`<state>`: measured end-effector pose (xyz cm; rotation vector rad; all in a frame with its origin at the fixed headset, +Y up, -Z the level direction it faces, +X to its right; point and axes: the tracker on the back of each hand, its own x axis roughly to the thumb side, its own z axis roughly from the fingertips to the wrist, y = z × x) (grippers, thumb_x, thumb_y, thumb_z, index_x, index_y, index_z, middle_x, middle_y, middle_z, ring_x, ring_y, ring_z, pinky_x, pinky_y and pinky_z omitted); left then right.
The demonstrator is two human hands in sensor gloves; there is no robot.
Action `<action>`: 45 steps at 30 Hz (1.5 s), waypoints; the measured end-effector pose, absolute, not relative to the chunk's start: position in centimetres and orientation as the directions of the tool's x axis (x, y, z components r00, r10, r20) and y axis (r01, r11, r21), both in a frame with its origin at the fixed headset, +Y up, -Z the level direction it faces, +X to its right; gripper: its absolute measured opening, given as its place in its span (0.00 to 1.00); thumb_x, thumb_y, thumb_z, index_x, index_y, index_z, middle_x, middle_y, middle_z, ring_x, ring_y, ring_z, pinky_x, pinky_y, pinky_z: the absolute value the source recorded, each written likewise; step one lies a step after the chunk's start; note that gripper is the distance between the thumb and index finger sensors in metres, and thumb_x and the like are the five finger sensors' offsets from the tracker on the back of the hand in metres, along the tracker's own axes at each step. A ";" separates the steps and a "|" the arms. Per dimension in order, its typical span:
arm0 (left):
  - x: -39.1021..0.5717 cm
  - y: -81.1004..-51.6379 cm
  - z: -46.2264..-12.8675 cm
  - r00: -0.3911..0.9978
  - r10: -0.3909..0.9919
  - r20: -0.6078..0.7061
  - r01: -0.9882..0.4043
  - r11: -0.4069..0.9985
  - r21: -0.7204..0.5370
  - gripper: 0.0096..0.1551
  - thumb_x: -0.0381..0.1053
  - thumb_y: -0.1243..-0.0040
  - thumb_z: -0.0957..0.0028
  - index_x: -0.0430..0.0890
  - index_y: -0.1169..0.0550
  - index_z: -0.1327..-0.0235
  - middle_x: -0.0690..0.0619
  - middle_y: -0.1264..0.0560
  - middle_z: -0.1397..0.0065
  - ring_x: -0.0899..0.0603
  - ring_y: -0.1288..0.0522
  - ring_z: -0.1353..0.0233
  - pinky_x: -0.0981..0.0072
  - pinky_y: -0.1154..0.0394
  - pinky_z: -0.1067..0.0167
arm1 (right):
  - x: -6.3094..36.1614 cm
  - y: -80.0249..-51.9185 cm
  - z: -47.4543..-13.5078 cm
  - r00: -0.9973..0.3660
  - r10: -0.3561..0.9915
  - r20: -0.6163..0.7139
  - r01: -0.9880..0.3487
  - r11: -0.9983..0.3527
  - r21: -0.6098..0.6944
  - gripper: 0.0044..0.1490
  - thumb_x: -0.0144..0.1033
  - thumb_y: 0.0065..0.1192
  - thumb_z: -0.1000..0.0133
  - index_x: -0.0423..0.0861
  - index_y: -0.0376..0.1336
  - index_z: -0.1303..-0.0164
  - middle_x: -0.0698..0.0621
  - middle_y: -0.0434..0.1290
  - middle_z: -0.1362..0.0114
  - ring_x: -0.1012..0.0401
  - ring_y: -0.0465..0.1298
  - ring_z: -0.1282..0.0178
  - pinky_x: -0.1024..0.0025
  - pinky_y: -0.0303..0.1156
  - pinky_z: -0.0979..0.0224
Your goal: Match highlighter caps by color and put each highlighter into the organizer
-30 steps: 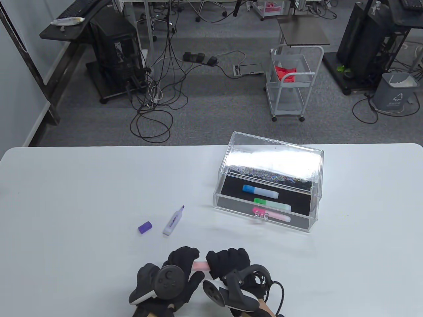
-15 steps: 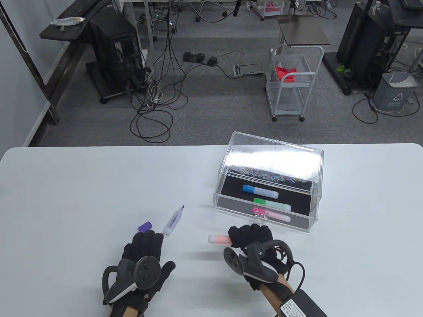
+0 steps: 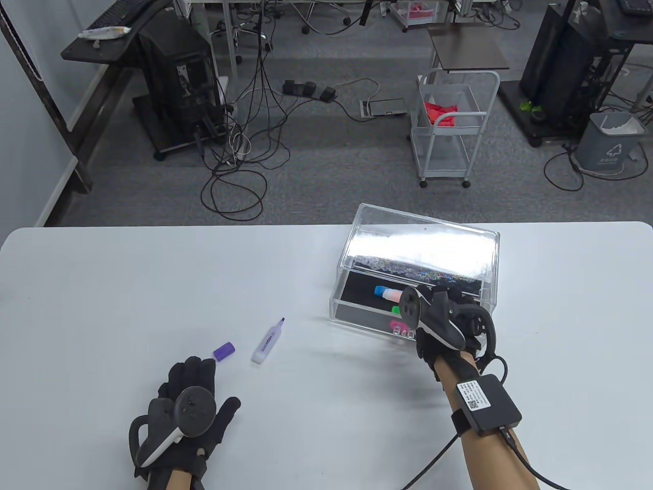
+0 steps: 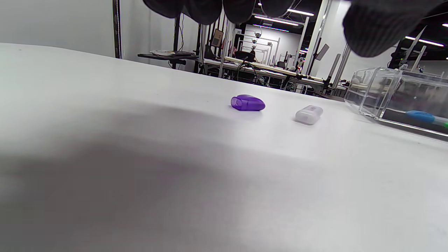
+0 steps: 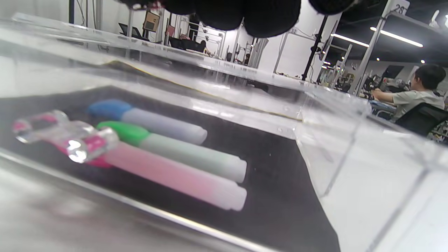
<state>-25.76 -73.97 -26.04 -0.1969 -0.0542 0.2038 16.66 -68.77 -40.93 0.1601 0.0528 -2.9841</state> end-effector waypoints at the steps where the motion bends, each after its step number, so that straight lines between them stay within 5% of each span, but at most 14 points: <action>1: -25.7 -74.0 -26.1 0.978 0.205 0.032 -0.194 0.960 -0.201 0.54 0.73 0.58 0.35 0.47 0.62 0.12 0.44 0.65 0.10 0.28 0.61 0.09 0.33 0.56 0.18 | 16.8 -69.1 -41.2 -0.982 -0.146 -0.117 0.148 -0.989 -0.015 0.35 0.45 0.53 0.49 0.54 0.53 0.30 0.48 0.64 0.32 0.48 0.64 0.29 0.39 0.56 0.26; 6: -25.8 -73.8 -26.0 0.978 0.205 0.026 -0.195 0.959 -0.205 0.54 0.73 0.58 0.35 0.47 0.63 0.12 0.43 0.65 0.10 0.28 0.62 0.10 0.33 0.56 0.18 | 17.5 -70.0 -42.2 -0.987 -0.087 -0.138 0.088 -0.996 -0.002 0.41 0.48 0.55 0.49 0.55 0.47 0.26 0.47 0.50 0.19 0.46 0.54 0.20 0.36 0.49 0.22; 13: -25.8 -73.8 -25.9 0.980 0.197 0.011 -0.190 0.957 -0.221 0.54 0.73 0.58 0.35 0.47 0.63 0.12 0.43 0.66 0.10 0.28 0.63 0.10 0.32 0.57 0.19 | 16.6 -69.1 -40.9 -0.996 -0.067 -0.060 0.071 -0.995 -0.067 0.44 0.52 0.54 0.50 0.57 0.45 0.24 0.49 0.39 0.15 0.45 0.42 0.15 0.34 0.42 0.22; 30: -24.6 -74.1 -26.2 0.987 0.158 0.039 -0.142 0.952 -0.271 0.55 0.73 0.59 0.35 0.47 0.65 0.12 0.43 0.68 0.10 0.28 0.65 0.10 0.32 0.58 0.19 | 12.6 -67.2 -31.4 -0.994 -0.002 0.113 -0.013 -0.991 -0.136 0.45 0.55 0.53 0.50 0.59 0.44 0.23 0.48 0.37 0.15 0.44 0.38 0.15 0.32 0.40 0.23; 45: -23.4 -74.2 -26.2 0.990 0.124 0.073 -0.097 0.950 -0.298 0.55 0.74 0.59 0.35 0.47 0.65 0.13 0.43 0.68 0.10 0.27 0.65 0.11 0.32 0.58 0.19 | 10.1 -72.2 -28.5 -0.989 0.095 0.113 -0.099 -0.995 -0.031 0.45 0.56 0.53 0.50 0.59 0.43 0.22 0.48 0.36 0.15 0.44 0.36 0.15 0.31 0.39 0.23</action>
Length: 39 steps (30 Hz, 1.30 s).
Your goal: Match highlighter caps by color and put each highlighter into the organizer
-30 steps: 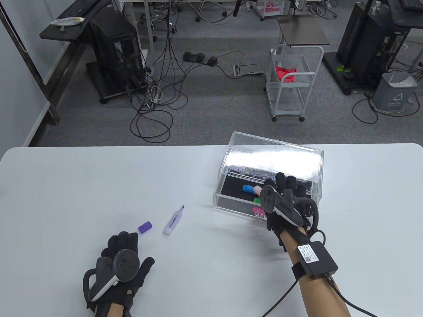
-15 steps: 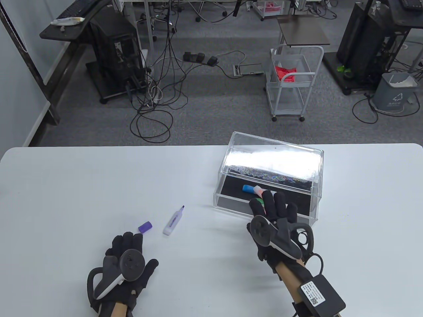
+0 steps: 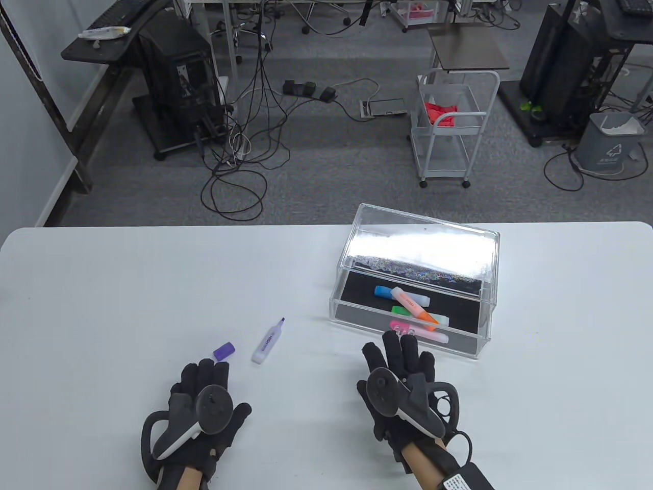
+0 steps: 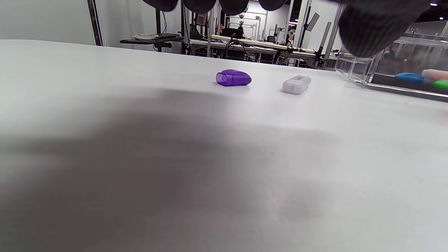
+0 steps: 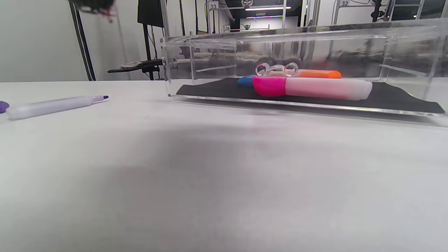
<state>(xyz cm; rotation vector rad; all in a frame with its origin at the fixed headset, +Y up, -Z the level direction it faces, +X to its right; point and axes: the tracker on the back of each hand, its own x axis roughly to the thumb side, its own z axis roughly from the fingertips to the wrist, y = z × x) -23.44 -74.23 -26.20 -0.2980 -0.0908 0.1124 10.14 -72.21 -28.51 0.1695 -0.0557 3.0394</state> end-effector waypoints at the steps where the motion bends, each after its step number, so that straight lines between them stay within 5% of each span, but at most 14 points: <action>1: -23.3 -74.2 -26.2 0.990 0.117 0.077 -0.090 0.951 -0.297 0.55 0.74 0.59 0.35 0.47 0.65 0.13 0.43 0.68 0.10 0.28 0.65 0.11 0.33 0.58 0.19 | 10.3 -72.5 -28.5 -0.989 0.098 0.107 -0.101 -0.995 -0.025 0.46 0.56 0.53 0.50 0.59 0.43 0.22 0.48 0.36 0.15 0.44 0.36 0.15 0.31 0.39 0.23; 18: -21.2 -70.9 -29.8 0.995 0.069 0.076 -0.044 0.957 -0.286 0.56 0.73 0.56 0.34 0.46 0.64 0.12 0.42 0.66 0.10 0.25 0.64 0.11 0.30 0.56 0.19 | 10.9 -72.3 -28.3 -0.990 0.120 0.072 -0.125 -0.991 -0.058 0.46 0.57 0.53 0.50 0.58 0.43 0.22 0.48 0.36 0.15 0.44 0.36 0.15 0.31 0.38 0.23; 24: -19.5 -69.6 -33.1 0.993 0.095 0.063 -0.076 0.963 -0.258 0.56 0.72 0.50 0.34 0.44 0.58 0.10 0.41 0.58 0.09 0.24 0.51 0.12 0.33 0.46 0.17 | 10.8 -72.4 -28.0 -0.989 0.134 0.060 -0.137 -0.989 -0.053 0.46 0.57 0.53 0.50 0.58 0.44 0.22 0.48 0.36 0.15 0.44 0.36 0.15 0.31 0.38 0.23; 31: -17.3 -71.7 -37.0 0.996 0.078 0.041 -0.063 0.958 -0.278 0.52 0.69 0.42 0.36 0.43 0.46 0.11 0.40 0.43 0.12 0.28 0.28 0.19 0.42 0.27 0.23 | 10.6 -72.1 -27.2 -0.987 0.144 0.066 -0.148 -0.987 -0.065 0.46 0.57 0.53 0.50 0.58 0.44 0.22 0.47 0.36 0.15 0.43 0.37 0.16 0.31 0.39 0.23; 39: -15.0 -74.2 -39.7 0.988 -0.155 0.013 0.150 0.929 -0.338 0.50 0.67 0.38 0.37 0.42 0.41 0.13 0.39 0.39 0.14 0.35 0.20 0.25 0.49 0.21 0.28 | 11.1 -72.5 -27.2 -0.988 0.148 0.041 -0.150 -0.987 -0.053 0.46 0.56 0.54 0.50 0.57 0.44 0.23 0.47 0.37 0.15 0.43 0.37 0.16 0.31 0.39 0.23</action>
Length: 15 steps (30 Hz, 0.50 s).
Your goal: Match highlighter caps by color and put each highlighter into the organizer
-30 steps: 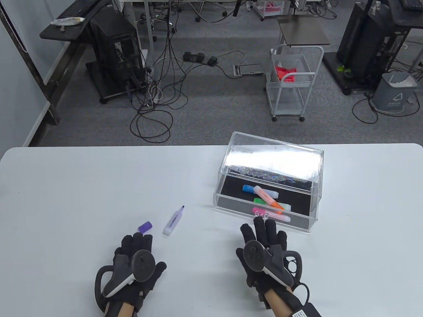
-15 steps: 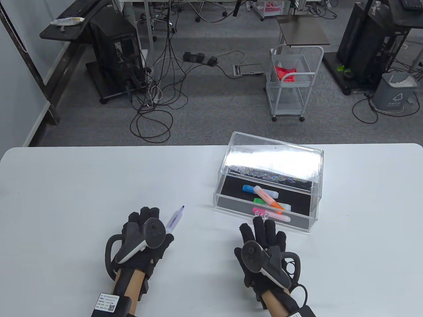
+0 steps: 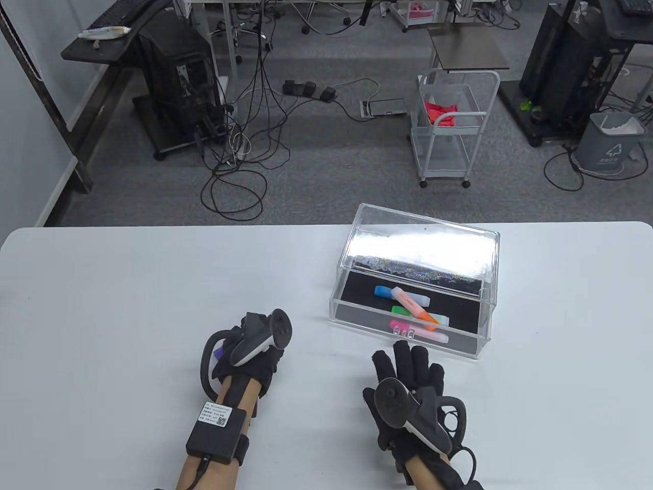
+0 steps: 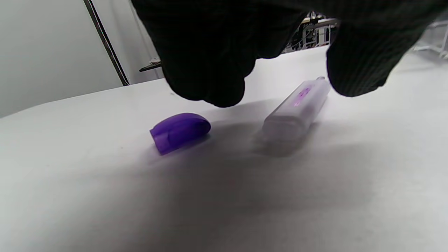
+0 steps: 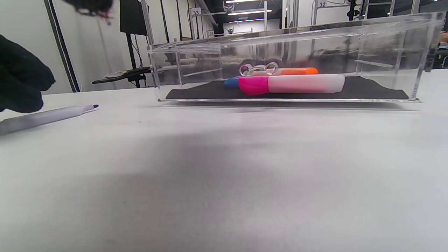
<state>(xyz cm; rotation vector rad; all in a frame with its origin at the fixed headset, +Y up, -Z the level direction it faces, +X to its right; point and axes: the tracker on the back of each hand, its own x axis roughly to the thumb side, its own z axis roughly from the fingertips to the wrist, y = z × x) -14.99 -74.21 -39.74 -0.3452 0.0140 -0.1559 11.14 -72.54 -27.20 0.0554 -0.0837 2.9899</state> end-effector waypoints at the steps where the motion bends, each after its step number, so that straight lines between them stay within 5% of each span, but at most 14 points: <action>1: -14.9 -74.6 -40.0 0.989 -0.150 0.013 0.144 0.916 -0.374 0.49 0.67 0.38 0.36 0.42 0.41 0.13 0.40 0.38 0.15 0.35 0.20 0.25 0.49 0.20 0.28 | 11.2 -72.6 -27.3 -0.988 0.149 0.037 -0.150 -0.987 -0.049 0.46 0.56 0.54 0.50 0.57 0.44 0.23 0.46 0.37 0.15 0.43 0.37 0.16 0.31 0.39 0.23; 15: -13.4 -76.3 -40.8 0.987 -0.160 0.008 0.147 0.887 -0.437 0.36 0.58 0.41 0.34 0.39 0.32 0.21 0.40 0.30 0.25 0.38 0.18 0.32 0.50 0.19 0.32 | 10.8 -73.3 -27.4 -0.989 0.137 0.058 -0.140 -0.989 -0.050 0.45 0.56 0.54 0.50 0.56 0.46 0.23 0.46 0.39 0.15 0.42 0.40 0.16 0.31 0.40 0.23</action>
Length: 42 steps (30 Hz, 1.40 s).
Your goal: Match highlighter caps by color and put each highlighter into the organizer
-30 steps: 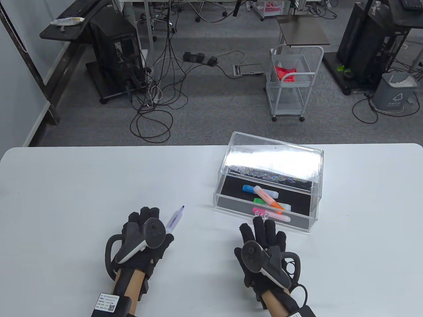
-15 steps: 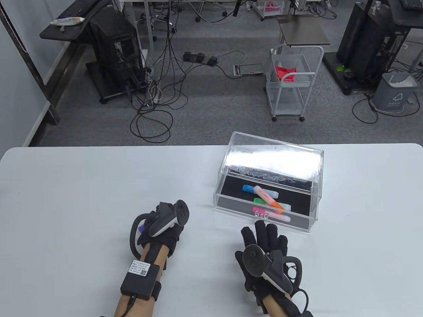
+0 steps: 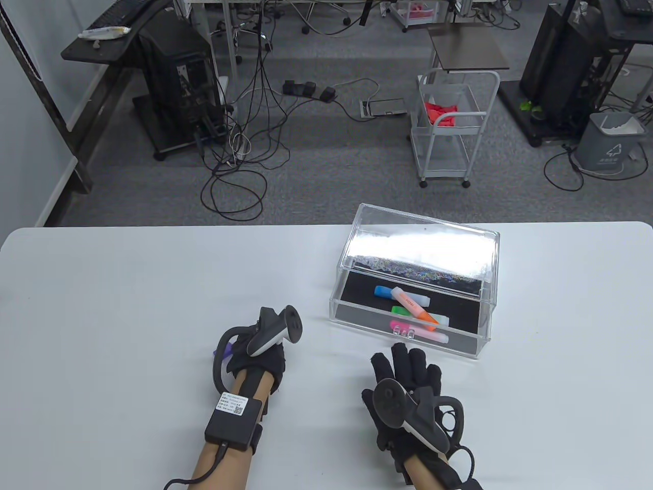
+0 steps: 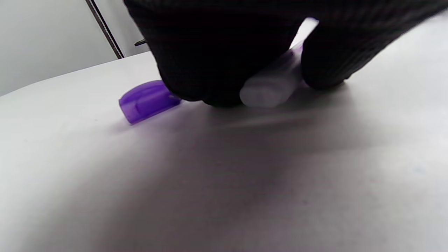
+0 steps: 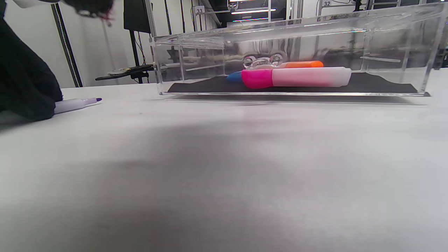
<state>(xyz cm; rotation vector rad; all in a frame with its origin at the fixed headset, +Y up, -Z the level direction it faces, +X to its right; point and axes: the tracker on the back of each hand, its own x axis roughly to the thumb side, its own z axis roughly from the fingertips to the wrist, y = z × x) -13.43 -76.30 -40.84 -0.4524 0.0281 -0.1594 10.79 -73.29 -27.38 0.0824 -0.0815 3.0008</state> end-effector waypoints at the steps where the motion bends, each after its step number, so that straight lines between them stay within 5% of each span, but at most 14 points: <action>1: -13.3 -76.4 -40.7 0.985 -0.170 0.015 0.160 0.888 -0.432 0.36 0.58 0.42 0.34 0.39 0.33 0.21 0.40 0.30 0.25 0.38 0.19 0.32 0.49 0.20 0.32 | 10.8 -73.3 -27.4 -0.989 0.135 0.056 -0.138 -0.989 -0.051 0.45 0.56 0.54 0.50 0.56 0.46 0.23 0.46 0.39 0.15 0.42 0.40 0.16 0.31 0.40 0.23; 8: -13.7 -76.3 -39.5 0.993 -0.115 0.039 0.121 0.913 -0.389 0.36 0.58 0.48 0.34 0.38 0.37 0.20 0.41 0.33 0.23 0.38 0.21 0.30 0.50 0.21 0.31 | 11.1 -73.6 -27.7 -0.977 0.207 0.050 -0.209 -0.978 -0.024 0.45 0.57 0.54 0.50 0.55 0.47 0.23 0.45 0.41 0.15 0.42 0.42 0.16 0.31 0.41 0.23; 15: -14.8 -74.1 -37.1 0.986 0.148 0.073 -0.119 0.944 -0.308 0.34 0.54 0.56 0.34 0.38 0.40 0.20 0.41 0.35 0.24 0.40 0.22 0.31 0.54 0.20 0.32 | 11.4 -73.9 -27.9 -0.928 0.369 0.060 -0.370 -0.929 -0.002 0.45 0.56 0.55 0.50 0.53 0.49 0.24 0.44 0.44 0.16 0.42 0.45 0.17 0.31 0.42 0.24; 24: -14.3 -70.4 -31.9 0.889 0.427 0.167 -0.398 0.899 -0.183 0.34 0.51 0.45 0.33 0.38 0.38 0.19 0.40 0.35 0.22 0.37 0.22 0.28 0.57 0.15 0.32 | 12.4 -74.7 -28.5 -0.750 0.660 0.042 -0.657 -0.751 0.064 0.46 0.56 0.58 0.51 0.51 0.50 0.24 0.43 0.47 0.17 0.41 0.47 0.18 0.30 0.42 0.24; 42: -12.3 -71.1 -26.2 0.653 0.707 0.273 -0.633 0.707 -0.317 0.34 0.49 0.38 0.35 0.40 0.34 0.20 0.41 0.34 0.21 0.36 0.20 0.26 0.60 0.14 0.30 | 9.5 -74.7 -27.8 -0.435 0.877 0.204 -0.867 -0.469 0.168 0.47 0.58 0.61 0.52 0.51 0.52 0.25 0.44 0.50 0.17 0.43 0.50 0.18 0.29 0.44 0.25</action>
